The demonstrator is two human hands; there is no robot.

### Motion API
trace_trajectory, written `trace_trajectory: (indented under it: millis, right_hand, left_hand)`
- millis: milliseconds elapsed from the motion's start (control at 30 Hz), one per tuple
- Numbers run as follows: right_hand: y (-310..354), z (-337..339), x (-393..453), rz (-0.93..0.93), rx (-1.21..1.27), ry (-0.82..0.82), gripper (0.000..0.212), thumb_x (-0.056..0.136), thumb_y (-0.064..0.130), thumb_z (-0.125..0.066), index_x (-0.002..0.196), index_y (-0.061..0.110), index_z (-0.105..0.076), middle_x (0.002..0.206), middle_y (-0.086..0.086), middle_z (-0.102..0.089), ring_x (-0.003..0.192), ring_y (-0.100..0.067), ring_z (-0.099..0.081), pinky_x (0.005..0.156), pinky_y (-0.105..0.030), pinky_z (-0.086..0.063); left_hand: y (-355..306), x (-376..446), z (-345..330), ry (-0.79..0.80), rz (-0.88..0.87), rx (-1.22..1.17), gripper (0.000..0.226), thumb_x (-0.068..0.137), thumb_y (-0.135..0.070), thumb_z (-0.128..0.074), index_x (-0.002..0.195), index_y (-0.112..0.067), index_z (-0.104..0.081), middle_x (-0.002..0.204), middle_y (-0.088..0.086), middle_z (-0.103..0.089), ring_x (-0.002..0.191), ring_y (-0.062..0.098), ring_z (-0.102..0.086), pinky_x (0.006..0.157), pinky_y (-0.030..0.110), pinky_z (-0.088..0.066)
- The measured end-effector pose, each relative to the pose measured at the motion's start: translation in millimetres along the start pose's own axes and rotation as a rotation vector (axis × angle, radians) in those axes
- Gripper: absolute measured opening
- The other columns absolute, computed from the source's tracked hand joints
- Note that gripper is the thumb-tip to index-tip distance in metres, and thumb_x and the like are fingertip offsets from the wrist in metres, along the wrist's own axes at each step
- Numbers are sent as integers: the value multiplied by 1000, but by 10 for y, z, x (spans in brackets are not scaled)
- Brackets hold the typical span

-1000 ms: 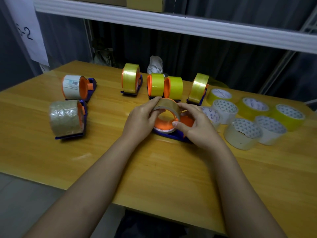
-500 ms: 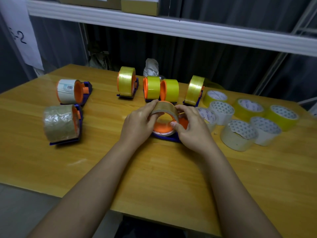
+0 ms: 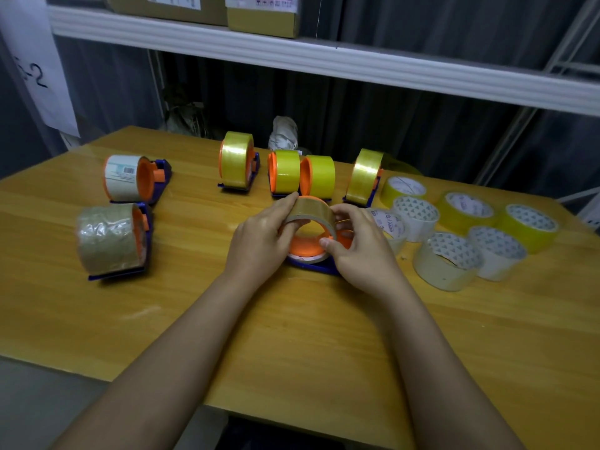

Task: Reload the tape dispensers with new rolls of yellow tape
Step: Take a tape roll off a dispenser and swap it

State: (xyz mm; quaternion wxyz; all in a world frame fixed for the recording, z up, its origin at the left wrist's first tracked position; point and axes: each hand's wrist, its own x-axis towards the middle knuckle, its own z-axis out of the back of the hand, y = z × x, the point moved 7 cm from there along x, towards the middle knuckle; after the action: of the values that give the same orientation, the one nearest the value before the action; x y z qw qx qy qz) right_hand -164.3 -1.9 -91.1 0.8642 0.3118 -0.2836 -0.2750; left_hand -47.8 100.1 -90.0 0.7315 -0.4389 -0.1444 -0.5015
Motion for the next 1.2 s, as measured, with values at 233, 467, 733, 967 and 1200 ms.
trace_trajectory:
  millis: [233,467,733,967,1200]
  right_hand:
    - [10,-16,-23,-1,7,-14,49,85,20,-71,128,23,-47,116,11,-41,104,-3,-47,85,-21,-41]
    - [34,-62,-21,-17,4,-25,48,87,17,-68,129,20,-45,117,10,-38,108,-6,-46,92,-24,-41]
    - [79,-74,-33,15,-55,-62,46,87,18,-67,128,18,-45,115,8,-39,112,-13,-46,96,-33,-43]
    - [114,-75,-40,40,-65,-124,45,89,13,-64,130,16,-46,124,1,-43,114,-16,-47,97,-33,-43]
    - [214,-61,-70,85,-76,-239,45,90,4,-56,133,13,-45,129,-2,-40,112,-6,-39,82,-3,-29]
  left_hand:
    - [31,1,-18,-1,20,-20,45,91,-17,-60,135,-14,-52,126,8,-62,110,25,-62,79,24,-43]
    - [28,4,-14,-18,11,11,43,90,-15,-62,133,-12,-55,121,9,-66,101,26,-65,74,24,-43]
    - [-40,3,34,-37,-40,38,41,87,-16,-59,127,-10,-59,115,6,-69,93,26,-68,70,22,-43]
    - [-110,0,78,-80,-57,40,41,82,-16,-60,123,-9,-62,112,6,-70,86,26,-70,65,26,-51]
    - [-125,10,128,-108,-70,29,48,84,-26,-46,127,-8,-59,117,15,-66,91,29,-70,67,34,-56]
